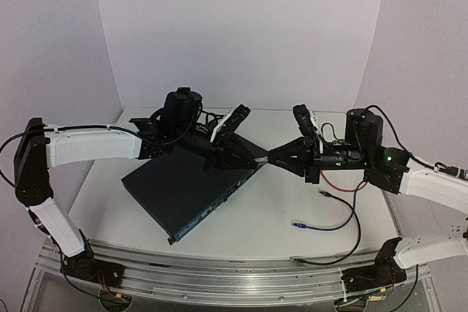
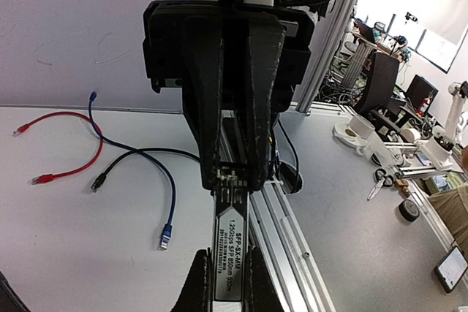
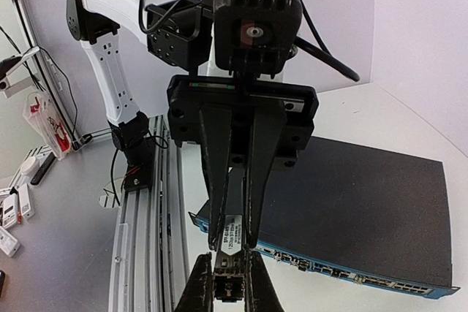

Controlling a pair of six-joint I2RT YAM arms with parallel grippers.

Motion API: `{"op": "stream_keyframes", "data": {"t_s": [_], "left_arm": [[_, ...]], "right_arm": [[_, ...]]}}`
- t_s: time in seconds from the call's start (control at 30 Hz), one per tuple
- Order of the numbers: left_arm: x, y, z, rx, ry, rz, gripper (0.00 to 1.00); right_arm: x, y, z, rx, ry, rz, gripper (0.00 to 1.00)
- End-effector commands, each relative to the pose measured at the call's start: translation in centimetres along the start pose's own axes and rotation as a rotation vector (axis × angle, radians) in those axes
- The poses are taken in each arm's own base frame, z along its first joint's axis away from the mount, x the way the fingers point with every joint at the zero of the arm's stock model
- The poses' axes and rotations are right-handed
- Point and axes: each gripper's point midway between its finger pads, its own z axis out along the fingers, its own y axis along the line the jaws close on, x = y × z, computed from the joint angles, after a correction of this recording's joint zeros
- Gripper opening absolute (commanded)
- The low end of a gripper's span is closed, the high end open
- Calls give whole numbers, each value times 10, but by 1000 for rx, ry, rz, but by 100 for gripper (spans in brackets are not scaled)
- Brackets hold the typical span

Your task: Insert the plug into the switch port

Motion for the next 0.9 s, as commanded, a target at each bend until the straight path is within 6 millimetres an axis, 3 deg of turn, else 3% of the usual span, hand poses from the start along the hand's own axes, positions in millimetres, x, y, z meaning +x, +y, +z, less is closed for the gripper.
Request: {"op": "stream_keyframes", "data": {"t_s": [0.0, 0.07, 0.13, 0.23, 0.3, 0.5, 0.87], "left_arm": [[-13, -2, -3, -9, -17, 55, 0], [-14, 0, -5, -30, 4, 87, 0], [-11, 4, -6, -55, 63, 123, 0], [12, 18, -8, -115, 206, 129, 0], [22, 28, -10, -153, 294, 114, 0], [46, 36, -15, -169, 439, 94, 0], [31, 25, -7, -81, 392, 105, 0]], "right_arm": [[-9, 0, -4, 17, -37, -18, 1], [-1, -3, -3, 28, -5, 10, 13], [12, -5, -5, 45, 69, 60, 36], [22, -11, -11, 109, 177, 126, 52], [33, -17, -20, 174, 264, 171, 56], [32, -17, -32, 214, 357, 188, 59], [27, -21, -4, 105, 415, 125, 58]]}}
